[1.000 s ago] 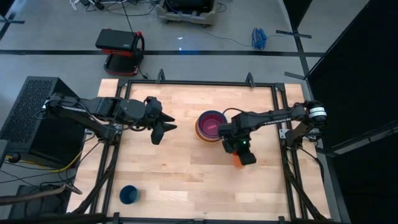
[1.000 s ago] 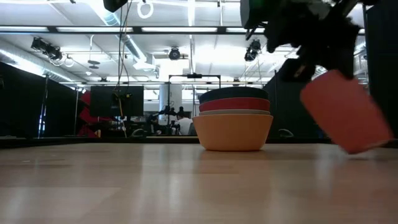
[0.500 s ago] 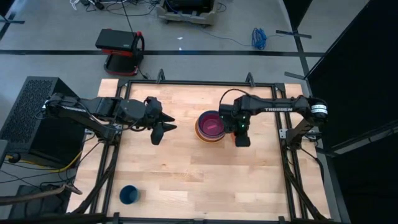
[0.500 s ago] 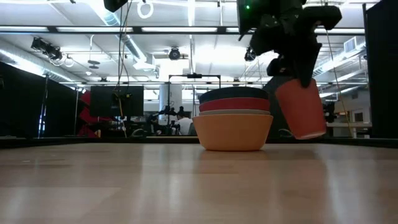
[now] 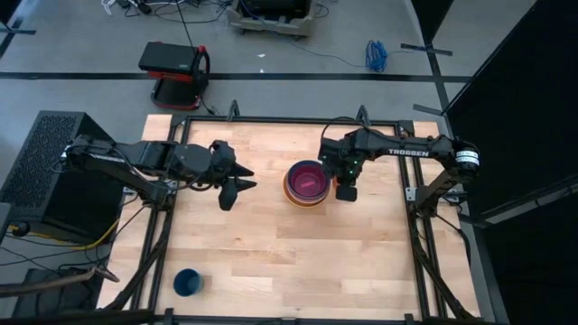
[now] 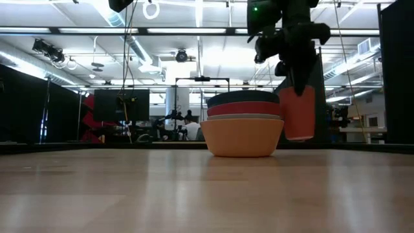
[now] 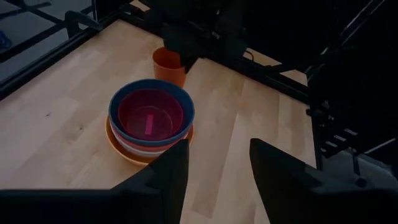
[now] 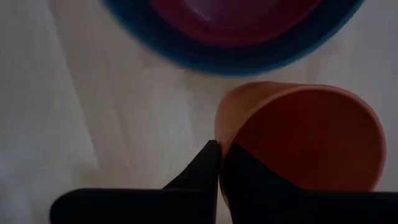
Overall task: Nest bowls inside each other
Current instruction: Move the orange cup to the right side of the stacked bowls
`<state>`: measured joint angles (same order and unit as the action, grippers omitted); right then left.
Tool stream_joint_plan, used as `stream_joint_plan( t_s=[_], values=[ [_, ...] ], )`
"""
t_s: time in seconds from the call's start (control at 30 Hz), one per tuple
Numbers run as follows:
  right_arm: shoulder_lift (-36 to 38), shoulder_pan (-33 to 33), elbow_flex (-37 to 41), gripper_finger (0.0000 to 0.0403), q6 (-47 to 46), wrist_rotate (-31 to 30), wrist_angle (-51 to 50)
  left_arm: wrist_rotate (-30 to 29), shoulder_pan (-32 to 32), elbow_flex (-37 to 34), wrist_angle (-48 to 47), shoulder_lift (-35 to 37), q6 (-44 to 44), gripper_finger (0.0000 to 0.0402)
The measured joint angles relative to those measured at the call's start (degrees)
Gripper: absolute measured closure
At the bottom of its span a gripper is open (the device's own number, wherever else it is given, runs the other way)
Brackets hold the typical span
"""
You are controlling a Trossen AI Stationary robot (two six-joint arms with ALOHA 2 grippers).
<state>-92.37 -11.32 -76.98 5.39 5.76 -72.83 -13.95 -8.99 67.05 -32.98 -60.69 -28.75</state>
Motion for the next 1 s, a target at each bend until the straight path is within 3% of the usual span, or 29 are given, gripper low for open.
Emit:
stream_joint_plan(
  t_s=[0.37,0.63,1.0],
  values=[
    [0.05,0.13,0.66,0.0403,-5.17,-2.49,2.09,-0.02,0.00,0.00,0.03,0.00,0.00,0.0243],
    [0.08,2.50,7.57,0.0403,-8.32,0.98,5.41,-0.05,0.00,0.00,0.03,0.00,0.00,0.0243],
    [0.14,2.60,7.94,0.0386,-9.83,2.34,7.58,-0.05,0.00,0.00,0.00,0.00,-0.01,0.0243]
  ],
)
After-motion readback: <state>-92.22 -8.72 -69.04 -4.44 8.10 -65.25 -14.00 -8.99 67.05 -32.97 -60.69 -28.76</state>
